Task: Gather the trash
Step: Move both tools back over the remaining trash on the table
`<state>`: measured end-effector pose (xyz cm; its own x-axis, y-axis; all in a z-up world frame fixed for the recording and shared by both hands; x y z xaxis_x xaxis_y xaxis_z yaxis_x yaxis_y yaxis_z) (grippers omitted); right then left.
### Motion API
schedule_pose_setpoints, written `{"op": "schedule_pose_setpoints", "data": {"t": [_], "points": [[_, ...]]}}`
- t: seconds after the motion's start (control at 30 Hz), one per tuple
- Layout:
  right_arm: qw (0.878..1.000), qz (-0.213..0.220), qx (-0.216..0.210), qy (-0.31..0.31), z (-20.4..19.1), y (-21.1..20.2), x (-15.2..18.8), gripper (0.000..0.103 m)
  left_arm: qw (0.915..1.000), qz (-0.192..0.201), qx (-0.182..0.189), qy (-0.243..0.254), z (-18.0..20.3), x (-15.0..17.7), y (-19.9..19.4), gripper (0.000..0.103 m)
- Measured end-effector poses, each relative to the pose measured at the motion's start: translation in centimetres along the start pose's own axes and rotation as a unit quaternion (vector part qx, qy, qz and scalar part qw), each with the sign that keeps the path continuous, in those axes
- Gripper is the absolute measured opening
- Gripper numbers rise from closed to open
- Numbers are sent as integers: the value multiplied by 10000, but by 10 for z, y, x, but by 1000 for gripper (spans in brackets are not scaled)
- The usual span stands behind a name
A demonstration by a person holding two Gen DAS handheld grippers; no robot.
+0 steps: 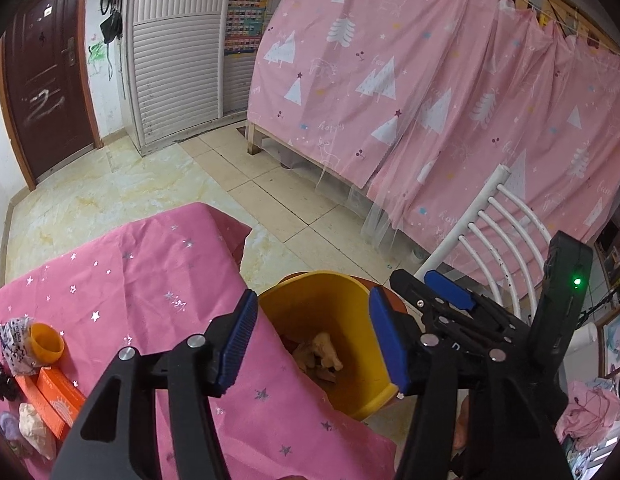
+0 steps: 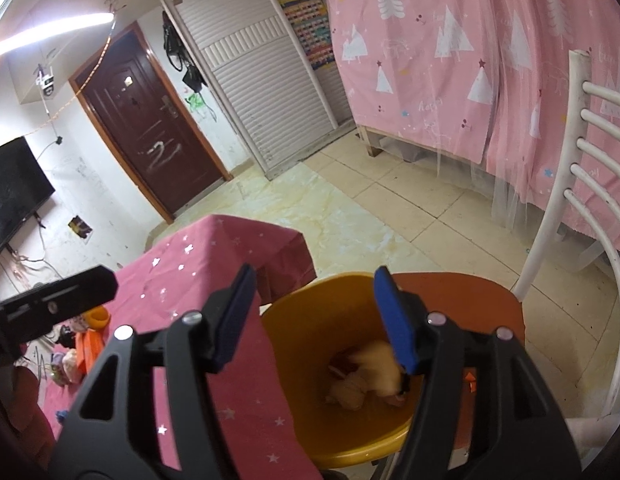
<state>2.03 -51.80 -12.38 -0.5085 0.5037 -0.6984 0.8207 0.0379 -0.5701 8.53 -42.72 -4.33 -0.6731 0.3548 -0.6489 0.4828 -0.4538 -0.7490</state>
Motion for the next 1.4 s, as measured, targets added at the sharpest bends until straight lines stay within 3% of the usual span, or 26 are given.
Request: {"op": "schedule_pose_setpoints", "data": {"t": [0.27,0.37,0.73,1.13,1.4], "points": [[9996,-15,-178,-229,-23,-1,3,60,9997,169,-99,-173,-24,4,-27,51],[9989,-33,-239,-403,-39,-2,7,70,9989,290,-328,-168,-38,6,-41,51],[9928,-291,-663,-953,-106,8,29,70,9948,479,-802,-407,-103,17,-85,56],[9755,-623,-1242,-1706,-202,19,56,70,9822,627,-1516,-916,-212,51,-141,60],[9623,-811,-1435,-2165,-257,26,75,70,9769,586,-1646,-1230,-263,77,-159,60]]}}
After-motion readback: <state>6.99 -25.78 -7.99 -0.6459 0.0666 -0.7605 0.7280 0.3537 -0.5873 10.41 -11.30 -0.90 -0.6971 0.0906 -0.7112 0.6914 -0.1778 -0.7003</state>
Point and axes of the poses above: each gripper's, at about its wrist camera, not at the fingertips, and y roughly the way its jaws point, z to its right, x to its underside, the point moved 4 cm from there along y, roughly the way its jaws point, and after that the axes turned 2 degrees about -x, right-handed, at the moved point
